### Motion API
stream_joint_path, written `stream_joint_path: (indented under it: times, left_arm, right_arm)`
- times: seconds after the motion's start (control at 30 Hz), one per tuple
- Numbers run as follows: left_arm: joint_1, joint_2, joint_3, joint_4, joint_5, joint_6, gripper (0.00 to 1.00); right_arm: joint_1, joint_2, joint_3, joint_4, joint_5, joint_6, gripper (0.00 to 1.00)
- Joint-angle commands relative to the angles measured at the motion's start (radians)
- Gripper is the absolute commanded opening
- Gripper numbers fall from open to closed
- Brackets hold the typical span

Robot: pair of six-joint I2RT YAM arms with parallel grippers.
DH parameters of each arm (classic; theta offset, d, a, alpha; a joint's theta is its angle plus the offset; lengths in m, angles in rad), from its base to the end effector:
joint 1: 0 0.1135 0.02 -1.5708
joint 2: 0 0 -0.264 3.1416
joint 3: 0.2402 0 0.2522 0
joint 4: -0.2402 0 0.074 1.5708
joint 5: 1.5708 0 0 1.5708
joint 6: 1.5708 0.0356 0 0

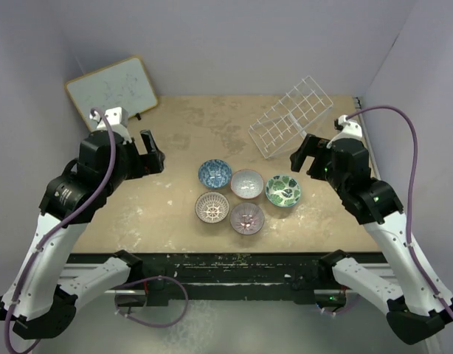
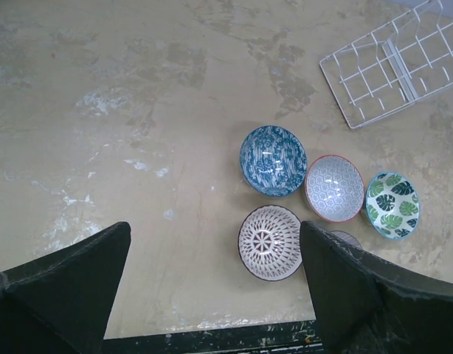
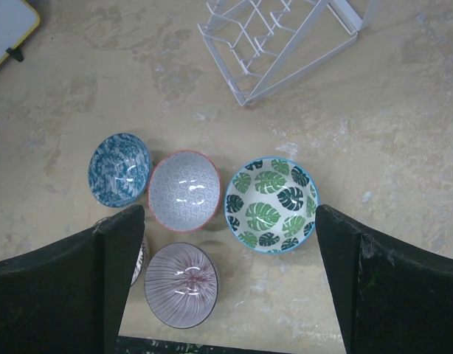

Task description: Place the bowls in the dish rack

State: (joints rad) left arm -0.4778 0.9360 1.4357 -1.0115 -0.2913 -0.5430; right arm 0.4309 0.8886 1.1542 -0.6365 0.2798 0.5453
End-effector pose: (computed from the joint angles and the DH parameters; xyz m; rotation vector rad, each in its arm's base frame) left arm 0.1325 -0.0571 0.4432 -0.2448 2.0607 -0.3265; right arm 0.1631 0.0642 0.4014 0.2969 1.9226 0.3803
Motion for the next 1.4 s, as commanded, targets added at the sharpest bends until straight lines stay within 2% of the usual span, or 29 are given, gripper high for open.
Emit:
stream_joint_path:
  times: [0.0,0.23,0.37,0.63,0.73,0.8,0.9,0.97,1.27,1.37]
  left_arm:
    - [0.008,-0.025,0.019,0.050,0.003,-0.018,0.99]
    - [0.008,-0.080,-0.073,0.170,0.118,0.100,0.99]
    - [0.008,-0.088,-0.142,0.251,0.250,0.129,0.99]
    - [0.007,-0.054,-0.318,0.564,0.586,-0.020,0.99]
    - [-0.020,-0.029,-0.363,0.659,0.642,-0.057,0.99]
    - [-0.100,0.006,-0.361,0.671,0.571,-0.049,0.99]
    - [-0.283,0.101,-0.313,0.666,0.381,0.003,0.99]
    - [-0.350,0.177,-0.278,0.665,0.324,0.011,0.99]
    - [-0.471,0.416,-0.260,0.827,0.233,0.062,0.99]
    - [-0.532,0.487,-0.238,0.890,0.158,0.114,0.99]
  right_arm:
    - [-0.003,-0.019,0.019,0.011,0.018,0.017,1.00]
    - [-0.004,-0.009,0.000,0.010,0.010,0.036,1.00]
    - [-0.004,-0.023,0.000,0.016,0.037,0.084,1.00]
    - [-0.004,0.011,0.016,0.004,0.042,0.087,1.00]
    - [-0.004,-0.009,0.002,0.017,0.036,0.091,1.00]
    - [-0.004,-0.014,0.001,0.021,0.031,0.091,1.00]
    - [-0.004,0.002,0.027,0.026,-0.002,0.078,1.00]
    - [-0.004,0.022,0.078,0.022,-0.009,0.064,1.00]
    - [-0.004,0.117,0.412,-0.047,0.015,0.008,1.00]
    - [-0.004,0.114,0.476,-0.049,-0.007,0.008,0.99]
